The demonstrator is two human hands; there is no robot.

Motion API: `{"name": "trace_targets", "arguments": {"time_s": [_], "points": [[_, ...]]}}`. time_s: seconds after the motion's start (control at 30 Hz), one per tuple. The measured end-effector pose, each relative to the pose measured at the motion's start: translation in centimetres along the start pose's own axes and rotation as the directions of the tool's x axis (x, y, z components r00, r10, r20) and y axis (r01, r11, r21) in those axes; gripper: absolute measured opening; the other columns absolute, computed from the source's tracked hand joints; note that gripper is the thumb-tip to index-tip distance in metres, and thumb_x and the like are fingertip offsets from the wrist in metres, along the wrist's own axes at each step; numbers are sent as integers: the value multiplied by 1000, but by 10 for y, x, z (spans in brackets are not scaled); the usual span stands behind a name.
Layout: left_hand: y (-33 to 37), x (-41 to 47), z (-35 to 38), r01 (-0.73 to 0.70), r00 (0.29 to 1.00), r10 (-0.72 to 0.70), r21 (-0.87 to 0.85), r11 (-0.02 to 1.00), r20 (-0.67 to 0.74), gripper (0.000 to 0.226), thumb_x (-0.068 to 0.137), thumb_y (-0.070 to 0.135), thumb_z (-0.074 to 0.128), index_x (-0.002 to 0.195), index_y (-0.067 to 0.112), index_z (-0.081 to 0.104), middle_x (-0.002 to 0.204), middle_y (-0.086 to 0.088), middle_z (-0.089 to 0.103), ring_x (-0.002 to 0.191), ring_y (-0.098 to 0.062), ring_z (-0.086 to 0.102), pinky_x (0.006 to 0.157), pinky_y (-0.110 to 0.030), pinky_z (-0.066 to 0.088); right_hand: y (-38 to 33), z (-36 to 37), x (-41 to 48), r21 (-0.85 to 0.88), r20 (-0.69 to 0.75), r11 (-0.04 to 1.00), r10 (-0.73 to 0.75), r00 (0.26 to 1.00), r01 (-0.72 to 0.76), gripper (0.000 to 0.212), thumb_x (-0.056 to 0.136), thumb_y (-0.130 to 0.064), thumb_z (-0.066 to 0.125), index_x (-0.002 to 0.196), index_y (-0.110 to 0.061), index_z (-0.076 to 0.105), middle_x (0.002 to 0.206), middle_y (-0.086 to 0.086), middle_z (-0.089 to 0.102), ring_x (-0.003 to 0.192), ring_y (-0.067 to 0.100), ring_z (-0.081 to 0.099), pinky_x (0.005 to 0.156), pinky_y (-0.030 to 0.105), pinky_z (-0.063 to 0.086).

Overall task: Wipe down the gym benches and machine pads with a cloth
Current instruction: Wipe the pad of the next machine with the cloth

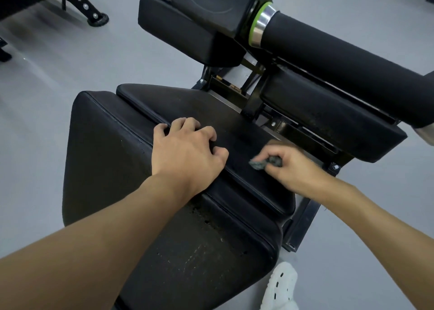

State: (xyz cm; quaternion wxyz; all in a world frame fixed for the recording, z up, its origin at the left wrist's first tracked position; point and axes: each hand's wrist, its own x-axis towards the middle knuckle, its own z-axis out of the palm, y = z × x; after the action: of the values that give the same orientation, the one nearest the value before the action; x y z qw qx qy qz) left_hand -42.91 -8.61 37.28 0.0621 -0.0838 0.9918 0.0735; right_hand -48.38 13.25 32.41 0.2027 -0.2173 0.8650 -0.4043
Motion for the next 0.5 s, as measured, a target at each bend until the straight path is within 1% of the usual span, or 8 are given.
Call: {"name": "trace_targets", "arguments": {"time_s": [0.03, 0.1, 0.13, 0.2, 0.27, 0.37, 0.43, 0.5], "points": [[0, 0, 1, -1, 1000, 1, -5, 1000, -4, 37, 92, 53, 35, 114, 41, 62, 133, 10, 52, 137, -14, 34, 116, -45, 16, -1, -5, -14, 53, 27, 999, 4, 1000, -6, 40, 87, 7, 62, 80, -32, 67, 97, -3, 62, 91, 15, 62, 82, 19, 48], [-1, 0, 2, -7, 1000, 7, 0, 1000, -15, 37, 92, 52, 35, 114, 40, 62, 131, 9, 53, 135, -15, 36, 115, -46, 17, 3, -8, -21, 59, 22, 998, -4, 1000, 3, 38, 87, 8, 62, 82, -29, 70, 95, -6, 63, 91, 15, 64, 82, 23, 49], [-1, 1, 2, -13, 1000, 13, 7, 1000, -19, 37, 92, 52, 34, 114, 40, 62, 131, 9, 53, 135, -15, 36, 115, -46, 18, 6, -6, -11, 31, 5, 999, -18, 1000, 18, 38, 87, 8, 62, 81, -29, 69, 94, -8, 62, 91, 15, 64, 81, 21, 49], [0, 1, 1, -24, 1000, 24, 10, 1000, -12, 37, 93, 51, 34, 116, 39, 61, 131, 8, 53, 135, -16, 36, 115, -46, 18, 17, 2, 20, -27, -34, 1000, 4, 999, -4, 38, 87, 7, 61, 80, -31, 65, 92, -12, 59, 90, 14, 62, 77, 7, 43], [0, 0, 1, -21, 1000, 21, 13, 1000, -10, 38, 94, 51, 33, 117, 39, 60, 132, 9, 53, 136, -16, 36, 115, -47, 18, 19, 8, 39, -61, -48, 997, 53, 997, -55, 36, 88, 4, 60, 80, -31, 63, 91, -13, 56, 87, 12, 57, 71, 3, 37], [0, 1, 0, -19, 1000, 19, 17, 1000, 0, 39, 94, 50, 32, 118, 40, 60, 133, 9, 52, 136, -16, 35, 115, -47, 18, 22, -4, 12, -15, -18, 1000, 16, 1000, -17, 46, 85, 9, 63, 79, -37, 65, 93, -9, 61, 84, 7, 62, 77, 13, 45], [0, 0, 0, -22, 1000, 22, 18, 1000, -2, 39, 93, 50, 31, 118, 40, 60, 133, 9, 52, 136, -16, 35, 115, -47, 19, 22, -11, -8, 33, 11, 999, -13, 1000, 12, 47, 84, 11, 63, 80, -36, 67, 96, -5, 63, 89, 10, 64, 82, 20, 50], [0, 0, -1, -24, 1000, 24, 20, 1000, -3, 40, 93, 49, 31, 118, 40, 60, 132, 10, 53, 136, -16, 35, 116, -47, 19, 27, -10, 8, 22, -10, 1000, 13, 1000, -13, 47, 85, 9, 64, 78, -37, 66, 95, -6, 62, 91, 14, 64, 84, 26, 50]]}}
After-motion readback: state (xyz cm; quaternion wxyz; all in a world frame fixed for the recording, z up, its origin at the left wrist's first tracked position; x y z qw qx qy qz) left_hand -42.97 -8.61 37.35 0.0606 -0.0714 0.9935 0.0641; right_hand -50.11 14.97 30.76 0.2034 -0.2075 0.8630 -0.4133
